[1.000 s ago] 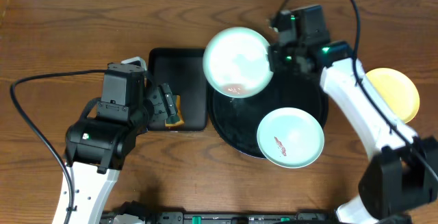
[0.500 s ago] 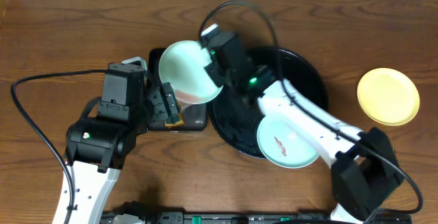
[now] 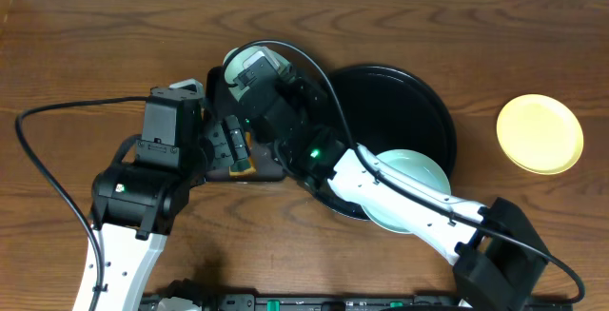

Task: Clean dirty plates on tray and stack at the side
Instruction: 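Carry the green plate rightward with the right gripper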

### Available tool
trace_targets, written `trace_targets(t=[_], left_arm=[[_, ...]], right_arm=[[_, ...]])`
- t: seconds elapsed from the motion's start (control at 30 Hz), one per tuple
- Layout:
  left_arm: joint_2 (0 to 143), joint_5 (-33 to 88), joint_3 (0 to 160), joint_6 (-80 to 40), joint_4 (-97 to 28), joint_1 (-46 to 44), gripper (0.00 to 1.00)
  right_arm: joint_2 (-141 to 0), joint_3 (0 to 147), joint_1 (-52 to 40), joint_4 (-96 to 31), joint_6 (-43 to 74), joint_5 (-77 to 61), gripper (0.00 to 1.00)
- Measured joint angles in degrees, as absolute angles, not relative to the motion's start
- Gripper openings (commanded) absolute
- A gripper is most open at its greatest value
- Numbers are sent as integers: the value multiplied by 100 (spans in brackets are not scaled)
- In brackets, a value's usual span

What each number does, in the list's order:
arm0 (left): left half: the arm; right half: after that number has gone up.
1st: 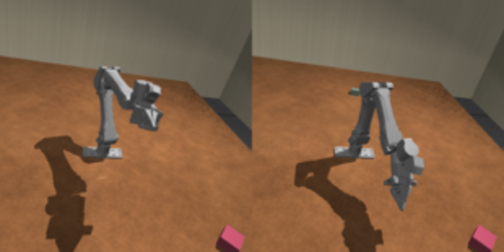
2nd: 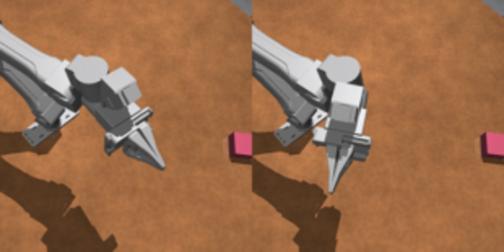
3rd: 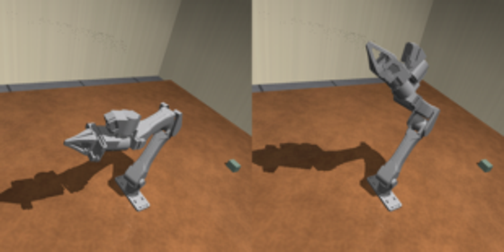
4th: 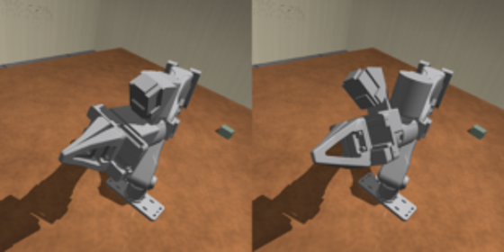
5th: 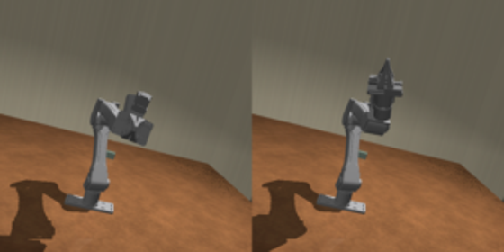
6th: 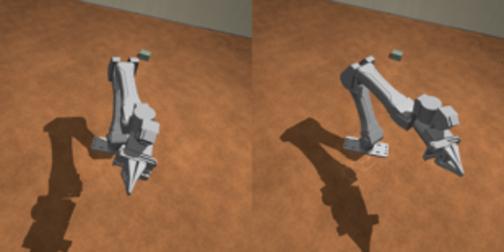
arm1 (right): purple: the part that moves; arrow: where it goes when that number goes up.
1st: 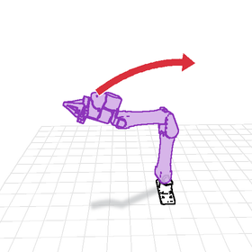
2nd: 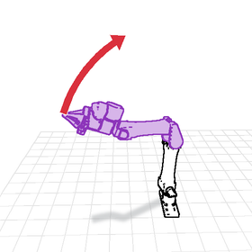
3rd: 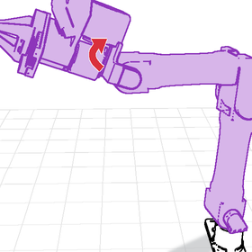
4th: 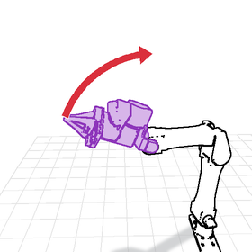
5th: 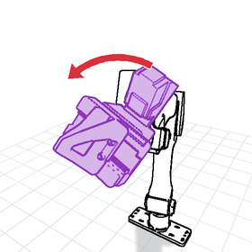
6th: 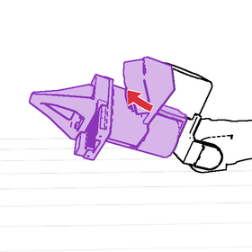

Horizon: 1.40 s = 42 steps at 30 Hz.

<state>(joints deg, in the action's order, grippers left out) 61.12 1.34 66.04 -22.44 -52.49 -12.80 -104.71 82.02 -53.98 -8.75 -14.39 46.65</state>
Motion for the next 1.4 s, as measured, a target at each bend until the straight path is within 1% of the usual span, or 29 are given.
trace_targets(t=[0.3,0.93,1.03,1.13,1.23,1.3,1.4], left_arm=[[6112,137,6604,-2244,-5249,-1280,91],[6112,137,6604,-2244,-5249,-1280,92],[6112,137,6604,-2244,-5249,-1280,92],[6112,137,6604,-2244,-5247,-1280,92],[6112,134,6604,-2244,-5245,-1280,91],[6112,137,6604,-2244,-5247,-1280,91],[6112,137,6604,-2244,-5247,-1280,91]], right_arm=[[-10440,8202,-5483,-639,-1643,5083,1],[-10418,8202,-5481,-642,-1721,5124,1],[-10418,8202,-5465,-838,-1680,5120,1],[-10418,8202,-5406,-1321,-1330,5120,1],[-10390,8204,-5194,-1979,-611,4921,1],[-10318,8197,-4912,-2364,-119,4550,1],[-9998,8187,-4228,-2832,530,3621,1]])
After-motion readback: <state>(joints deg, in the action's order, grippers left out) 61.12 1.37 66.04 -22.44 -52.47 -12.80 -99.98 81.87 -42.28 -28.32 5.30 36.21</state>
